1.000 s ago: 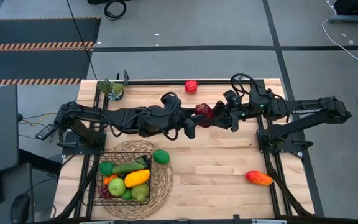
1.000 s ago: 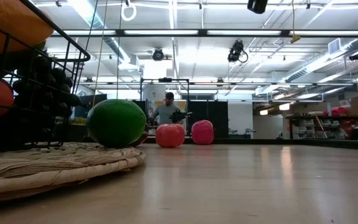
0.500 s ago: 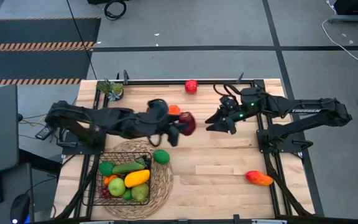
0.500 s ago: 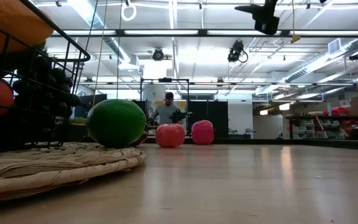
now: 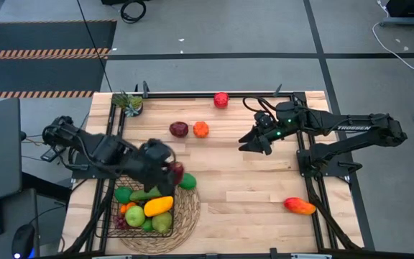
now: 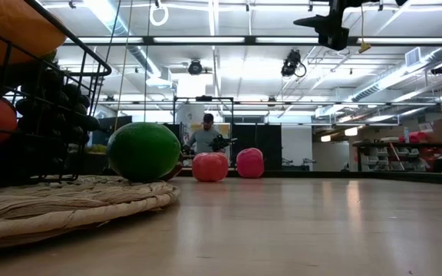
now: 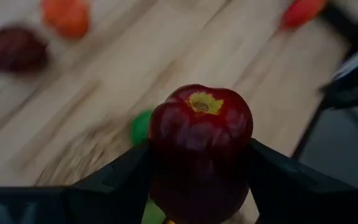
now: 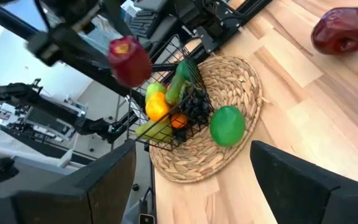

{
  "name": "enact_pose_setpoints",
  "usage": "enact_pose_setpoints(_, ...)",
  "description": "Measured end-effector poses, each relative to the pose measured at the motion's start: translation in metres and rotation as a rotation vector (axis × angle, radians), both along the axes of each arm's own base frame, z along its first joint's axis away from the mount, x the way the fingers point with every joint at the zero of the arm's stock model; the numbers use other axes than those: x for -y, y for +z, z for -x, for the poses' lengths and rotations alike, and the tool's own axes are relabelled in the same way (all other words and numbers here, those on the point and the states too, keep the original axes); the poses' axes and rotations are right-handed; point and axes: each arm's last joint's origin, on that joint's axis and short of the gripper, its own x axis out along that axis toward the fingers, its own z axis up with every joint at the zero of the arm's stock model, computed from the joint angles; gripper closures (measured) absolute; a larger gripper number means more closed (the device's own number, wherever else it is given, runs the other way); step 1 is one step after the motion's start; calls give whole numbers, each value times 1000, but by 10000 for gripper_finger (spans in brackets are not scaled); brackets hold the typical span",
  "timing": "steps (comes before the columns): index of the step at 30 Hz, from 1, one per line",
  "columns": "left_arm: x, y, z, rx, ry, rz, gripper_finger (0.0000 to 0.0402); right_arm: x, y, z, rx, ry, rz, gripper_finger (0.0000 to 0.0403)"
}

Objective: Build produce basket
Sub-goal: Put the bottom dark red apple into the black wire basket

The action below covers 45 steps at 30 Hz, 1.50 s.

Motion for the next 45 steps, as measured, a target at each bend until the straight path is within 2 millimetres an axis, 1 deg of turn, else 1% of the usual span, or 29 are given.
enact_pose_setpoints(6,10,-10,28,-183,85,-8,167,0,0,0,-4,-4,-12,86)
enact_pose_setpoints(8,13,-11,37,-245,86,-3,167,0,0,0,-9,-6,-31,86)
enact_pose_setpoints(12,24,-15,42,-302,42,65,163,0,-1,0,-17,-9,-36,86)
enact_pose_setpoints(16,33,-17,45,-332,28,96,155,2,-5,2,-71,-82,-25,86)
enact_pose_setpoints(20,44,-27,50,-369,-11,72,154,3,-10,3,-123,-121,-36,86)
enact_pose_setpoints(24,51,-43,55,-467,9,110,153,1,-12,5,-157,-65,-61,86)
enact_pose_setpoints(28,51,-56,57,-535,90,147,152,0,-15,7,-189,-53,-64,86)
enact_pose_setpoints(30,50,-59,56,-541,98,140,152,1,-15,7,-189,-82,-51,86)
enact_pose_setpoints(37,38,-59,39,-488,110,166,151,16,-16,8,-190,-151,-63,86)
enact_pose_setpoints(41,31,-60,38,-510,150,146,140,27,-15,10,-187,-189,-78,86)
enact_pose_setpoints(45,29,-60,38,-524,131,133,117,35,-15,11,-181,-209,-80,86)
